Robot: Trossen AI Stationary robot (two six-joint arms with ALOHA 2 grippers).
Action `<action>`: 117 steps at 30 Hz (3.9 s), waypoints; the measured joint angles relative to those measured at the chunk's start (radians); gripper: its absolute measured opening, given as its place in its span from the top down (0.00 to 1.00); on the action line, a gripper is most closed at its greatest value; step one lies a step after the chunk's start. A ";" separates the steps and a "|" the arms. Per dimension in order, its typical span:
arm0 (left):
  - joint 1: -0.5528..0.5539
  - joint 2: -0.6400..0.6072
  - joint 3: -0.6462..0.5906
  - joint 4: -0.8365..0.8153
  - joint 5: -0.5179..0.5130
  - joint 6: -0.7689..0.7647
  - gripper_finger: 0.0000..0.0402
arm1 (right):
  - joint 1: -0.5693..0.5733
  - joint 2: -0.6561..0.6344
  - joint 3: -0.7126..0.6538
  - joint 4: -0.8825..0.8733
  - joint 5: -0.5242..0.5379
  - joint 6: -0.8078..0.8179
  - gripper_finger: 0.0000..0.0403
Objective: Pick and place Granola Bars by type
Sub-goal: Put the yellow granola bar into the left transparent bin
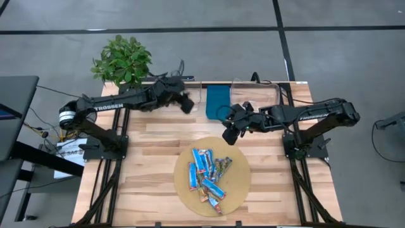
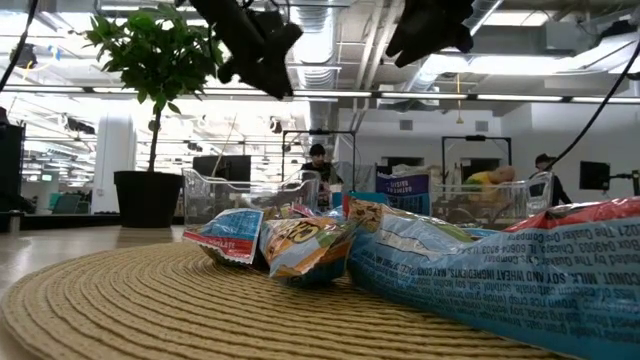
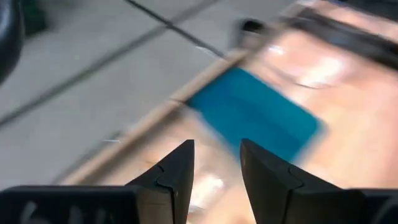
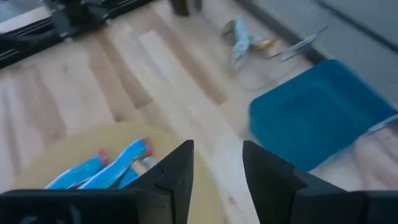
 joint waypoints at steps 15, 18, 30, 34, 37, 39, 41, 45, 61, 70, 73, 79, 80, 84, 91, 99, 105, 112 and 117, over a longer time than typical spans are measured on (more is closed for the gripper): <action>-0.352 0.000 0.000 -0.116 0.440 -0.368 0.72 | 0.067 0.020 0.000 -0.011 -0.327 0.105 0.68; -0.432 0.000 0.000 -0.128 0.424 -0.479 0.71 | 0.107 0.028 -0.002 -0.030 -0.330 0.138 0.68; -0.701 0.000 0.000 -0.119 0.215 -0.985 0.71 | 0.202 0.043 0.000 -0.085 -0.352 0.195 0.68; -0.764 0.039 0.000 -0.075 0.128 -1.212 0.71 | 0.215 0.043 0.000 -0.079 -0.416 0.104 0.68; -0.795 0.108 0.002 0.033 0.127 -1.367 0.71 | 0.211 0.043 0.000 -0.062 -0.442 -0.026 0.68; -0.809 0.168 0.001 0.089 0.135 -1.427 0.71 | 0.210 0.043 0.000 -0.062 -0.442 -0.041 0.68; -0.816 0.227 0.000 0.157 0.134 -1.487 0.71 | 0.210 0.043 0.000 -0.087 -0.436 -0.059 0.69; -0.820 0.337 0.000 0.247 0.129 -1.604 0.72 | 0.210 0.043 0.000 -0.135 -0.417 -0.097 0.68; -0.823 0.609 0.275 -0.080 0.169 -1.734 0.72 | 0.258 0.043 0.000 -0.259 -0.291 -0.097 0.68; -0.823 0.672 0.277 -0.057 0.213 -1.819 0.72 | 0.258 0.043 0.000 -0.259 -0.292 -0.097 0.69; -0.823 0.677 0.277 -0.067 0.217 -1.827 0.72 | 0.258 0.043 0.000 -0.258 -0.292 -0.097 0.69; -0.823 0.688 0.278 -0.077 0.229 -1.832 0.72 | 0.258 0.043 0.000 -0.258 -0.293 -0.097 0.69; -0.823 0.688 0.278 -0.086 0.230 -1.834 0.72 | 0.258 0.043 0.000 -0.257 -0.293 -0.097 0.69; -0.820 0.688 0.278 -0.119 0.236 -1.834 0.72 | 0.258 0.043 0.000 -0.252 -0.293 -0.097 0.69; -0.816 0.687 0.278 -0.146 0.261 -1.833 0.72 | 0.258 0.043 0.000 -0.249 -0.294 -0.100 0.69; -0.814 0.686 0.278 -0.141 0.280 -1.800 0.90 | 0.258 0.043 0.000 -0.248 -0.294 -0.105 0.69; -0.814 0.686 0.278 -0.123 0.275 -1.783 0.99 | 0.258 0.043 0.000 -0.248 -0.294 -0.105 0.69; -0.818 0.674 0.275 -0.125 0.214 -1.772 1.00 | 0.258 0.043 0.000 -0.245 -0.293 -0.105 0.69; -0.825 0.626 0.274 -0.135 0.107 -1.772 1.00 | 0.258 0.036 0.000 -0.209 -0.213 -0.105 0.69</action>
